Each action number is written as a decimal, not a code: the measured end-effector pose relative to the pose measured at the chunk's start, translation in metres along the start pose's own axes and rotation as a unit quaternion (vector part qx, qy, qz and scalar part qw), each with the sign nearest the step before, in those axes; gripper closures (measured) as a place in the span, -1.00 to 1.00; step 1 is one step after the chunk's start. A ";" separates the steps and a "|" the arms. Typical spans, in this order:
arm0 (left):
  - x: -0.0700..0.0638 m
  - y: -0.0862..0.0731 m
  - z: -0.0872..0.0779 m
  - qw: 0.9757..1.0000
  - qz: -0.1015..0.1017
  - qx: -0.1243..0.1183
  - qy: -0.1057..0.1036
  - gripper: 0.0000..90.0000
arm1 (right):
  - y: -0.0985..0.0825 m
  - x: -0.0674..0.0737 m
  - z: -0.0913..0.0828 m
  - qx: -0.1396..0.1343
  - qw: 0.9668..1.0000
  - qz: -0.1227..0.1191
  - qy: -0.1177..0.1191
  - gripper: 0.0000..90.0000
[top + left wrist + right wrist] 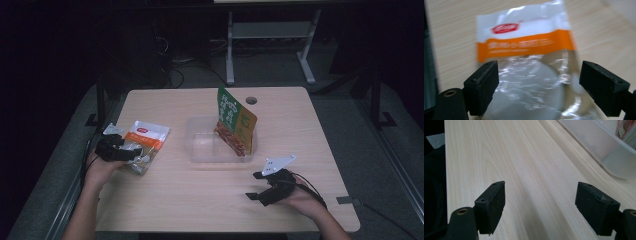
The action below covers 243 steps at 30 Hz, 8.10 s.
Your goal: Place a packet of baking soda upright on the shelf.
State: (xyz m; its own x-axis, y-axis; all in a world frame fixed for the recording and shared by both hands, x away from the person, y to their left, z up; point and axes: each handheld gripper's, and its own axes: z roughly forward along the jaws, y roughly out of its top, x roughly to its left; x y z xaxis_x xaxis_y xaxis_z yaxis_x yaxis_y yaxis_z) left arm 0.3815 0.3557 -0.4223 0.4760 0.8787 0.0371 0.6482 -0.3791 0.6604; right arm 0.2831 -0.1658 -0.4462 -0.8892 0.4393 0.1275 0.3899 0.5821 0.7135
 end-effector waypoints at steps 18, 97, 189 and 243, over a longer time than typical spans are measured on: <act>0.037 -0.012 0.035 0.996 -0.073 0.032 -0.031 -0.49 | -0.002 -0.002 -0.001 0.009 1.000 -0.005 -0.011 -0.47; -0.114 0.056 -0.082 0.923 0.030 -0.227 -0.309 0.96 | 0.090 0.008 -0.003 -0.158 0.986 0.014 0.051 -0.25; -0.147 -0.007 -0.018 0.951 0.158 -0.118 -0.237 -0.51 | 0.203 0.015 0.026 -0.245 0.936 0.109 -0.229 0.90; -0.160 -0.020 -0.001 0.956 0.170 -0.071 -0.228 -0.67 | 0.068 0.016 -0.010 -0.116 0.990 -0.038 -0.064 -0.27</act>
State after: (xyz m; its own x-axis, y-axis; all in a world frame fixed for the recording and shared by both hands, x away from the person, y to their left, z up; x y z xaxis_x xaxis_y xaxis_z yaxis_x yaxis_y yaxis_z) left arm 0.2914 0.2226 -0.4405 0.8753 0.4818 -0.0410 0.3378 -0.5485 0.7649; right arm 0.2928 -0.1265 -0.3888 -0.8705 0.4921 -0.0106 0.2441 0.4503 0.8589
